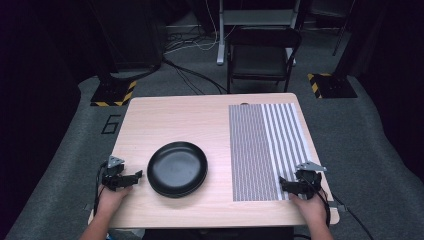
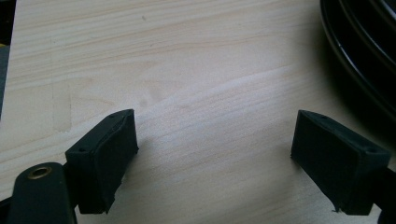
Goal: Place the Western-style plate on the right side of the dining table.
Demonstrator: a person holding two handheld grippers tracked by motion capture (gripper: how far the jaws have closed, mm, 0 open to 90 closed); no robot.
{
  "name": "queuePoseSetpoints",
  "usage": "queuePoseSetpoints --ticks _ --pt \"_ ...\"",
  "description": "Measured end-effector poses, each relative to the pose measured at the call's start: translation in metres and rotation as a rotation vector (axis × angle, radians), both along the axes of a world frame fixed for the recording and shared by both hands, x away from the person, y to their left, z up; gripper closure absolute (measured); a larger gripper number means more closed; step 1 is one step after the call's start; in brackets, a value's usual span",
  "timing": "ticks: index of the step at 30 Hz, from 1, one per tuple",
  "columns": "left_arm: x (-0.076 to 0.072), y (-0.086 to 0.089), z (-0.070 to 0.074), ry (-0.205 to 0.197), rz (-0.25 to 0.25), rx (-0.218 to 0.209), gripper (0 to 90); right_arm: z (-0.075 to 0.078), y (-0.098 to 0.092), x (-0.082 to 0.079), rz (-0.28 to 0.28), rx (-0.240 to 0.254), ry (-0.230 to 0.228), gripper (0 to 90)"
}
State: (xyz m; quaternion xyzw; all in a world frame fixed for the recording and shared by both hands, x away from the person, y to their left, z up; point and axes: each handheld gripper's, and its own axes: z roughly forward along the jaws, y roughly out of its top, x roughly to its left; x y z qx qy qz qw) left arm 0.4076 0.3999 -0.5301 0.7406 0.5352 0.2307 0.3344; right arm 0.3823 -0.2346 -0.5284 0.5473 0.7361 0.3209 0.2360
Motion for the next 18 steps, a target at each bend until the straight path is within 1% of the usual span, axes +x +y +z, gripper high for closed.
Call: queuePoseSetpoints --ticks 18 --pt "-0.0003 0.0002 -0.0001 -0.005 0.000 -0.001 14.8 0.0000 0.0001 -0.0001 0.000 -0.001 0.000 4.9"
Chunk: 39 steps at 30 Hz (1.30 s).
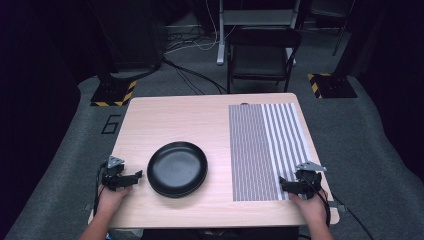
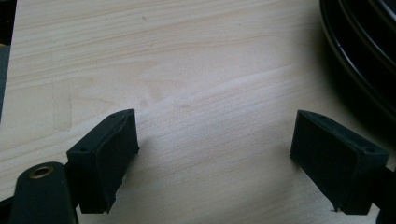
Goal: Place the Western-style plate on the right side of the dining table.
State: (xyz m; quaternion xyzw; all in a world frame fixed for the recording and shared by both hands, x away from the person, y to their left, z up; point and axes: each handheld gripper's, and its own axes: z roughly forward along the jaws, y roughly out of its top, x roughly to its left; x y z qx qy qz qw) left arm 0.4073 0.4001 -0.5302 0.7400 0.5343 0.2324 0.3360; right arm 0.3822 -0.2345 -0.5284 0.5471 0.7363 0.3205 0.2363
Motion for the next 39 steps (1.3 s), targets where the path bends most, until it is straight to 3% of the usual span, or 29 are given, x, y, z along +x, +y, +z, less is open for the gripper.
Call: queuePoseSetpoints --ticks 14,17,27,28,30,39 --pt "-0.001 0.000 0.000 -0.010 0.010 -0.002 18.2 0.000 0.000 -0.001 0.000 0.004 -0.003 5.9" --pt "-0.001 -0.002 0.001 -0.004 0.012 -0.002 21.0 0.001 0.001 -0.003 0.002 0.003 -0.012 14.5" --pt "-0.003 -0.003 0.006 0.026 0.013 0.005 34.0 0.006 0.005 -0.005 -0.008 -0.001 0.004 26.3" --pt "-0.004 -0.003 0.008 0.033 0.005 -0.002 34.8 0.008 0.006 -0.006 -0.012 -0.033 -0.007 29.5" --pt "-0.005 -0.003 0.010 0.025 0.002 -0.004 35.3 0.011 0.008 -0.009 -0.012 -0.046 -0.030 32.2" --pt "-0.011 -0.004 0.018 0.001 -0.005 -0.015 37.2 0.022 0.015 -0.014 0.009 -0.019 -0.094 37.7"
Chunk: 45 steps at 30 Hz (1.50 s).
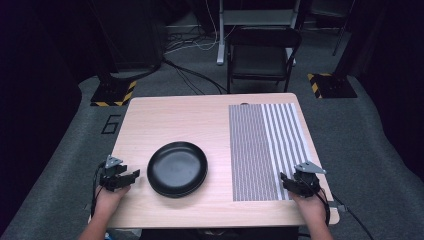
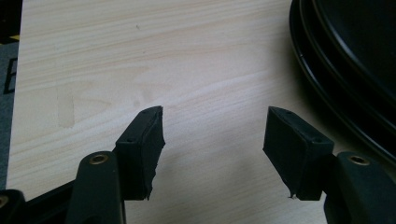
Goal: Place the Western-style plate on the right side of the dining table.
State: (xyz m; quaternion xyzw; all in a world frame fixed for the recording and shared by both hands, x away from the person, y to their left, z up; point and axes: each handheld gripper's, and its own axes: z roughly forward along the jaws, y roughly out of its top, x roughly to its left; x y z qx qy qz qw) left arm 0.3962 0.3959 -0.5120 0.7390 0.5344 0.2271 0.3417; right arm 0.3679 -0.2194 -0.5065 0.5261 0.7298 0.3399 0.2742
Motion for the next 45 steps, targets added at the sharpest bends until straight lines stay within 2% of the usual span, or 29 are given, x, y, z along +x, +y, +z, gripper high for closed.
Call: queuePoseSetpoints --ticks 1,4,5,6,9,12,13,14,19,21,28,29,31,38,39,41,42,43,45 --pt "-0.002 0.000 0.002 -0.009 0.003 -0.014 37.2 0.001 0.002 0.000 0.013 0.011 -0.001 40.3" --pt "-0.003 0.000 0.005 -0.013 0.005 -0.026 37.2 0.002 0.004 0.000 0.029 0.015 0.010 41.1" --pt "-0.005 0.000 0.008 -0.013 0.011 -0.053 37.9 0.002 0.008 -0.001 0.051 0.027 0.018 41.1" --pt "-0.006 0.001 0.008 -0.015 0.013 -0.063 37.9 0.002 0.009 0.000 0.060 0.030 0.020 41.1" --pt "-0.007 0.001 0.011 -0.019 0.019 -0.065 37.4 0.004 0.013 0.000 0.074 0.045 0.043 39.9" --pt "-0.009 0.002 0.015 -0.022 0.024 -0.068 34.0 0.006 0.016 0.000 0.071 0.055 0.037 38.6" --pt "-0.009 0.003 0.018 -0.022 0.031 -0.086 33.1 0.010 0.017 0.000 0.078 0.059 0.027 38.0" --pt "-0.010 0.003 0.020 -0.034 0.031 -0.092 33.0 0.011 0.018 -0.001 0.083 0.072 0.024 37.4" --pt "-0.014 0.004 0.025 -0.071 0.027 -0.091 30.7 0.015 0.023 -0.002 0.111 0.068 0.023 35.6" --pt "-0.014 0.004 0.026 -0.059 0.022 -0.094 30.7 0.017 0.025 -0.002 0.116 0.068 0.021 35.3" --pt "-0.015 0.005 0.028 -0.057 0.007 -0.110 31.8 0.022 0.034 -0.003 0.146 0.070 0.024 34.8" --pt "-0.016 0.003 0.027 -0.052 0.008 -0.112 32.6 0.023 0.036 -0.002 0.153 0.095 0.038 33.4" --pt "-0.016 0.003 0.028 -0.038 -0.003 -0.113 35.0 0.024 0.037 0.000 0.171 0.113 0.052 36.6" --pt "-0.017 0.000 0.029 -0.052 -0.006 -0.105 35.2 0.027 0.047 0.002 0.198 0.103 0.039 38.6" --pt "-0.018 0.000 0.030 -0.048 -0.010 -0.103 35.4 0.028 0.053 0.002 0.202 0.097 0.024 44.9" --pt "-0.018 0.000 0.030 -0.053 -0.008 -0.121 37.3 0.029 0.060 0.001 0.201 0.083 -0.003 47.4" --pt "-0.018 0.000 0.030 -0.053 -0.008 -0.121 37.5 0.029 0.060 0.001 0.201 0.083 -0.003 47.4" --pt "-0.019 0.000 0.031 -0.053 -0.006 -0.130 37.9 0.030 0.067 0.001 0.217 0.097 -0.022 46.5" --pt "-0.019 -0.001 0.031 -0.056 -0.010 -0.129 40.9 0.030 0.074 0.001 0.225 0.126 -0.031 47.0"
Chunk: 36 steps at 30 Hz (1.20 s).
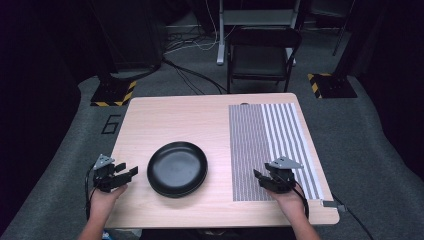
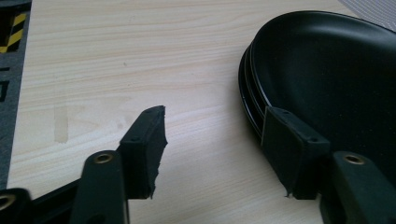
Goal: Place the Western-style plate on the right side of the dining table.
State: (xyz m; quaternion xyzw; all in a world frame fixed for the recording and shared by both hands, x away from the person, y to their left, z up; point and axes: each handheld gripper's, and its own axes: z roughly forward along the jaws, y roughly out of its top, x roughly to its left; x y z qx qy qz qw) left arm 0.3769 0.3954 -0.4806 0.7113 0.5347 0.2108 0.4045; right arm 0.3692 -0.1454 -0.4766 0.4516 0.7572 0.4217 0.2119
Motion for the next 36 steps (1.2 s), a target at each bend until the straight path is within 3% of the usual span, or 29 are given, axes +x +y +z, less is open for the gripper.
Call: queuePoseSetpoints --ticks 10,15,17,23,28,32,36 --pt "-0.002 -0.004 0.000 -0.014 -0.001 0.019 45.1 0.001 0.029 0.009 0.023 0.046 0.028 48.9" --pt "-0.002 -0.005 0.001 -0.015 0.011 -0.014 46.8 0.001 0.045 0.013 0.034 0.049 0.056 48.8" --pt "-0.003 -0.005 0.002 -0.019 0.003 -0.032 45.4 0.000 0.049 0.014 0.048 0.042 0.057 48.5" --pt "-0.002 -0.012 0.001 -0.012 0.029 -0.007 30.2 -0.003 0.065 0.014 0.045 0.017 0.029 40.7" --pt "-0.003 -0.016 0.000 -0.004 0.021 -0.006 30.7 -0.003 0.075 0.013 0.018 0.000 -0.013 35.8" --pt "-0.002 -0.017 -0.001 0.002 0.023 -0.032 30.5 -0.005 0.082 0.015 0.036 0.021 0.007 38.0" --pt "-0.002 -0.019 -0.002 0.007 0.035 -0.026 30.0 -0.006 0.089 0.017 0.056 0.048 0.023 40.2"
